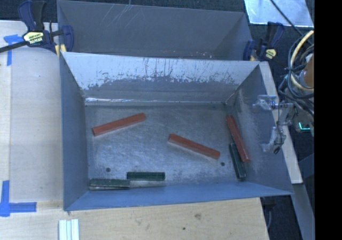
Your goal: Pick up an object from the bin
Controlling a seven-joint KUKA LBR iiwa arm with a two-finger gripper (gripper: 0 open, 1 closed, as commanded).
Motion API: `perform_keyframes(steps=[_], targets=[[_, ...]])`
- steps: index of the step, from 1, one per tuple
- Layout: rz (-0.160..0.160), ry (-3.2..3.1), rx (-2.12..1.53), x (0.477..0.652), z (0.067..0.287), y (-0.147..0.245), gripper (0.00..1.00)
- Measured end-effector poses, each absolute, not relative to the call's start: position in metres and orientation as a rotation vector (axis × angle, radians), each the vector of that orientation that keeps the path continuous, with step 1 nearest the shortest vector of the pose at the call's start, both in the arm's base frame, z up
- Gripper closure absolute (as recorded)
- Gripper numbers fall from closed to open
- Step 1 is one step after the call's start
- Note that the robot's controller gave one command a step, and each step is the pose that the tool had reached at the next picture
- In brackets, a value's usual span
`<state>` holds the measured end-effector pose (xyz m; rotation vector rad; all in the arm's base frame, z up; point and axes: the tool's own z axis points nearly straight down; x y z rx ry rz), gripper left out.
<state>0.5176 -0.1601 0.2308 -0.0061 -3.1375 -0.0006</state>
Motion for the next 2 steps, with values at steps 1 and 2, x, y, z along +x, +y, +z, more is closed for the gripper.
perform_keyframes(steps=[1,2], targets=[[-0.004,-3.129,0.231,0.51,0.066,-0.095,0.0],[-0.006,-3.112,0.437,0.494,0.07,0.0,0.0]])
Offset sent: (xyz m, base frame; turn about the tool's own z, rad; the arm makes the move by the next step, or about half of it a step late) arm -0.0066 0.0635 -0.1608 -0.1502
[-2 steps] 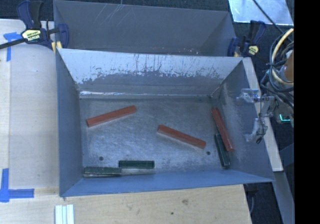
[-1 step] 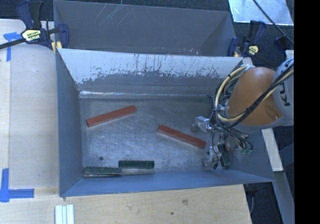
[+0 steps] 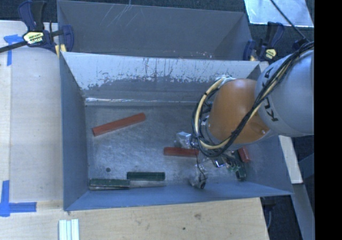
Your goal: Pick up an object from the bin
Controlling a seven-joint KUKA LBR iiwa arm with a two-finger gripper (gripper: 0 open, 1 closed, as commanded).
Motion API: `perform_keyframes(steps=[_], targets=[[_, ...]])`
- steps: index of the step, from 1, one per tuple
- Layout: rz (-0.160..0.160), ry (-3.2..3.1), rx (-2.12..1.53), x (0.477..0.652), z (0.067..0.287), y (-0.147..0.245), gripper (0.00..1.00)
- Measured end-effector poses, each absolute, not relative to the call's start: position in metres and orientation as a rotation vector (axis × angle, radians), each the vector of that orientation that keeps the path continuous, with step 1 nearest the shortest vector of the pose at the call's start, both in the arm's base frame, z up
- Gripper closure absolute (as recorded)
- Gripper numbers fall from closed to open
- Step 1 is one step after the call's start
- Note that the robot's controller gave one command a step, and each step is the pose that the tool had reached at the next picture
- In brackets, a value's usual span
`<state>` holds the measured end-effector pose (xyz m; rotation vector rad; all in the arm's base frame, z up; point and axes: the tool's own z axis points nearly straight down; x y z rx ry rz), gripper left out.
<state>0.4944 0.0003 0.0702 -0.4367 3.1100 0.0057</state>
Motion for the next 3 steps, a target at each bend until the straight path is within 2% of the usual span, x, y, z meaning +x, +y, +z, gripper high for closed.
perform_keyframes(steps=[1,2,3], targets=[[-0.001,3.11,-0.428,0.495,0.07,-0.004,1.0],[-0.003,3.103,-0.425,0.488,0.162,-0.008,1.0],[-0.006,3.086,-0.512,0.529,0.312,-0.047,1.0]])
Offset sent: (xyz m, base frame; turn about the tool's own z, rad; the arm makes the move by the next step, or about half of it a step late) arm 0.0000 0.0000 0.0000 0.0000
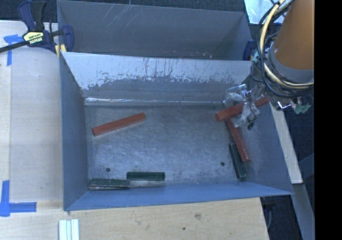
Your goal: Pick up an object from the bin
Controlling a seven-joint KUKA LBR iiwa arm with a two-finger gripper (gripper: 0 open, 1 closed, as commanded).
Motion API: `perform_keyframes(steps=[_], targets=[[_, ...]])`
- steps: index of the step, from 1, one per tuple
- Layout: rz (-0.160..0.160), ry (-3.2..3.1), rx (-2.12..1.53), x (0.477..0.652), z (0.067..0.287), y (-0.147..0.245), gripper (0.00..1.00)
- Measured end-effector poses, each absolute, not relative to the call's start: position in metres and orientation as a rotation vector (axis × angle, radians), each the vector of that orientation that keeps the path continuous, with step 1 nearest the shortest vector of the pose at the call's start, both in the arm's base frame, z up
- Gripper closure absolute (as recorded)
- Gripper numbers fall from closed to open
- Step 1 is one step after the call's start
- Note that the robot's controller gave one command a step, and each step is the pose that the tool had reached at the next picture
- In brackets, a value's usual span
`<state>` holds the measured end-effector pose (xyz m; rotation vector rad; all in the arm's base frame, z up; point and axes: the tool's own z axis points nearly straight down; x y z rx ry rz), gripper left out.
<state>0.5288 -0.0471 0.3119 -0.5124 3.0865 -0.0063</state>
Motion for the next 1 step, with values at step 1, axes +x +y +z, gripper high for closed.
perform_keyframes(steps=[1], targets=[[-0.004,3.005,-0.895,0.5332,0.316,-0.0814,1.0]])
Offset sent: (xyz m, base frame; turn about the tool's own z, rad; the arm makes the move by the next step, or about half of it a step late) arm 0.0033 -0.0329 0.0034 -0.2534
